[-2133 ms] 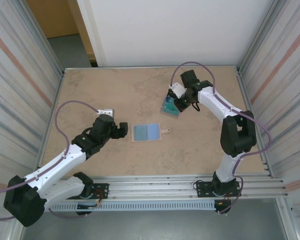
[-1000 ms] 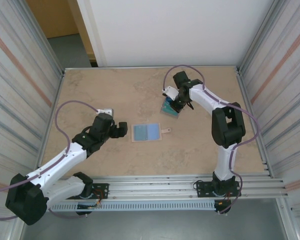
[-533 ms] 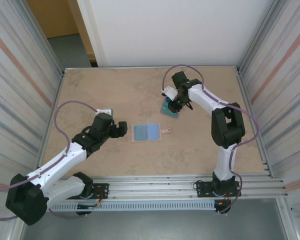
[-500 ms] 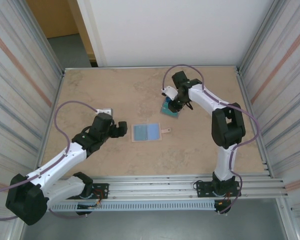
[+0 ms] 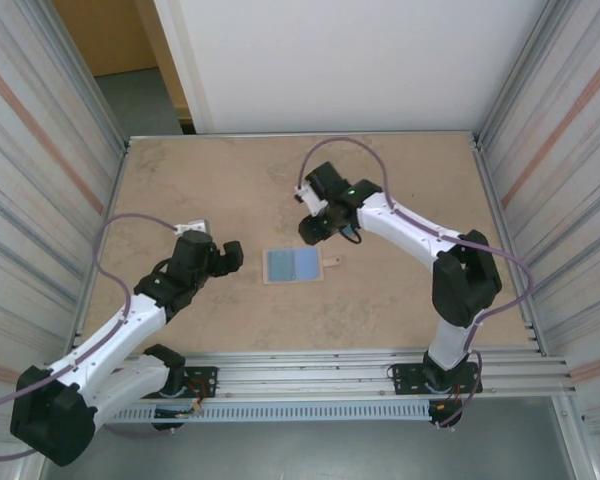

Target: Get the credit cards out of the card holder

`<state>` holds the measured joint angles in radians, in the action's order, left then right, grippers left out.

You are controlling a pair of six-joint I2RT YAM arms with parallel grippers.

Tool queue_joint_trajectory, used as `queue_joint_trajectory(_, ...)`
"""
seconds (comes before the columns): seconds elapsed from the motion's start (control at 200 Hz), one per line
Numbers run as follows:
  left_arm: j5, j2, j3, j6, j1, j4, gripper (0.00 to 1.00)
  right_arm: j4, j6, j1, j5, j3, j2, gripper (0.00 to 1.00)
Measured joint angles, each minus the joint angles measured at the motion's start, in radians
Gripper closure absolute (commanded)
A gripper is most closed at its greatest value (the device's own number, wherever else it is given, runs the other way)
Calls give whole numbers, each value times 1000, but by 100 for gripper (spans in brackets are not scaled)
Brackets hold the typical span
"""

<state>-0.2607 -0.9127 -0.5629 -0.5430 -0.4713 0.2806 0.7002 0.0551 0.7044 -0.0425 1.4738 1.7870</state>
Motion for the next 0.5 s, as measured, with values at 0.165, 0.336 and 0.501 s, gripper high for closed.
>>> queue_joint_trajectory(0.165, -44, 63, 32, -42, 13, 23, 1, -18, 138, 96, 5, 0, 69, 49)
queue_joint_trajectory(0.336, -93, 127, 61, -69, 19, 58, 1, -14, 227, 141, 12, 15, 161, 46)
queue_joint_trajectory(0.501, -112, 166, 85, -78, 22, 71, 1, -11, 257, 180, 15, 76, 253, 42)
